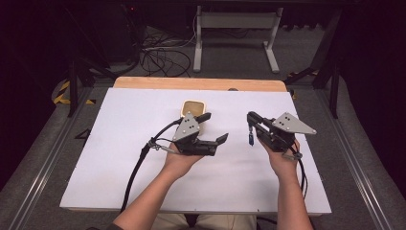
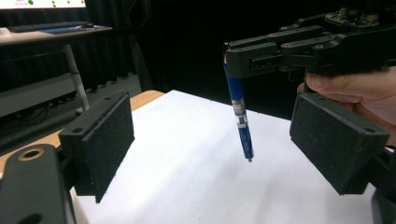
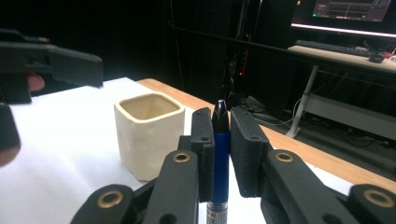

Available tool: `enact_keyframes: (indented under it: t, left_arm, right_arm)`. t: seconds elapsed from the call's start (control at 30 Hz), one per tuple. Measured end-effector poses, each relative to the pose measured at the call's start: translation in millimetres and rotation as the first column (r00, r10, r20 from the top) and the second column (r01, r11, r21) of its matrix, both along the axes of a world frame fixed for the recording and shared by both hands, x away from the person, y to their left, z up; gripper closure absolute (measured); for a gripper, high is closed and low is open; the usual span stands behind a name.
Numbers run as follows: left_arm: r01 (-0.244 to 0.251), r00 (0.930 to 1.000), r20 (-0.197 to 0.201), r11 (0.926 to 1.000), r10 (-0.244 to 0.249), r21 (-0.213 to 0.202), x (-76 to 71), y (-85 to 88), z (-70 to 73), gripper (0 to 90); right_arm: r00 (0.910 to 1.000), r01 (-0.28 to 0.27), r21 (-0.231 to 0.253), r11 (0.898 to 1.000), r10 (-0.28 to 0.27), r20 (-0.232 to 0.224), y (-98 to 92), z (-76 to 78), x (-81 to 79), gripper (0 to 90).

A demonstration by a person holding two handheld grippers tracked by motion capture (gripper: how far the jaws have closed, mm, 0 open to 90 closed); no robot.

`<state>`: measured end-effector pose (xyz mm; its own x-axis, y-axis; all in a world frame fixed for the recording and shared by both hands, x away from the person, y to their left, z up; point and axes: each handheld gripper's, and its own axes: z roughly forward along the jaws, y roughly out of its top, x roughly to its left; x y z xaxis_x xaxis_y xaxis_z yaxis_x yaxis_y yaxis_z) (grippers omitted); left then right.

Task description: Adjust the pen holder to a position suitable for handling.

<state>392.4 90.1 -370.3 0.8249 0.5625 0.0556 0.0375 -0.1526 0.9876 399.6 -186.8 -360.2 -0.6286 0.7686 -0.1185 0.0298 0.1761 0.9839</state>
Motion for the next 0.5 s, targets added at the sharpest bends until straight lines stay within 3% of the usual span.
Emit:
enact_keyframes:
  t: [0.5]
  left_arm:
    - [0.036, 0.9979, -0.053, 0.9992, -0.037, -0.021, 13.8, -34.9, -15.6, 17.7]
  right_arm:
    - [0.998, -0.017, 0.06, 0.998, 0.014, 0.062, -1.4, 8.9, -6.6, 80.8]
